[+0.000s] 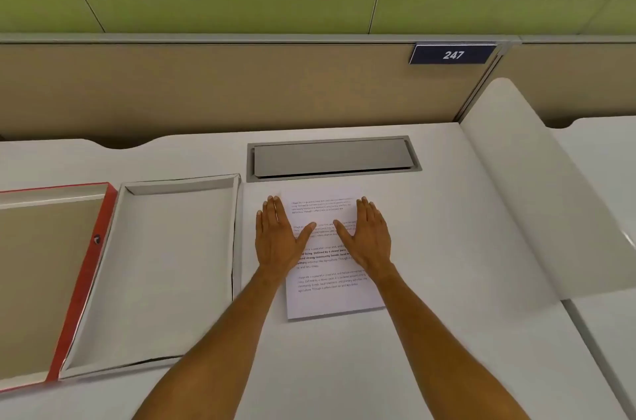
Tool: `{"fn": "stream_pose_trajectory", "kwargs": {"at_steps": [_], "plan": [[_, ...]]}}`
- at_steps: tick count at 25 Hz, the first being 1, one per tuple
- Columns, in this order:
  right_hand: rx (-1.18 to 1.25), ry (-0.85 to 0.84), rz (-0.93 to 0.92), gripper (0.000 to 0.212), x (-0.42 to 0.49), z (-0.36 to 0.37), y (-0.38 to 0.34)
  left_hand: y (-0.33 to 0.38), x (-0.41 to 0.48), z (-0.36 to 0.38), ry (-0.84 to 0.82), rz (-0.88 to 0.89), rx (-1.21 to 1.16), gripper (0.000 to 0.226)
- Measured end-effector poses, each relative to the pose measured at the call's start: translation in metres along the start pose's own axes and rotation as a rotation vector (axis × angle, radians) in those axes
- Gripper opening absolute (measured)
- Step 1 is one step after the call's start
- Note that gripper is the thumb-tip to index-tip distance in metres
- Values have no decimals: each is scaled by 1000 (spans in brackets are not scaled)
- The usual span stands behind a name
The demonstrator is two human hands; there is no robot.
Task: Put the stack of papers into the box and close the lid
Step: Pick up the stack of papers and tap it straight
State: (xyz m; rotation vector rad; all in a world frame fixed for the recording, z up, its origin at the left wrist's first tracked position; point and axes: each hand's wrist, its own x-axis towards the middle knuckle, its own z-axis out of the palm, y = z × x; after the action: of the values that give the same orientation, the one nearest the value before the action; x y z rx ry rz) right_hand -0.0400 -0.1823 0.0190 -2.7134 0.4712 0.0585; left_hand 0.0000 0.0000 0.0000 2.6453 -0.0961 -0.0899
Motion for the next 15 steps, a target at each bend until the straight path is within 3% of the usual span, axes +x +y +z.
{"fn": "stream_pose_trajectory", "kwargs": {"at_steps": [10,15], "plan": [[198,-65,108,95,-5,8,5,6,-21,15,-134,-156,-87,107],[153,-39,392,96,1,5,-6,26,-14,10,-83,-346,-74,106]]}}
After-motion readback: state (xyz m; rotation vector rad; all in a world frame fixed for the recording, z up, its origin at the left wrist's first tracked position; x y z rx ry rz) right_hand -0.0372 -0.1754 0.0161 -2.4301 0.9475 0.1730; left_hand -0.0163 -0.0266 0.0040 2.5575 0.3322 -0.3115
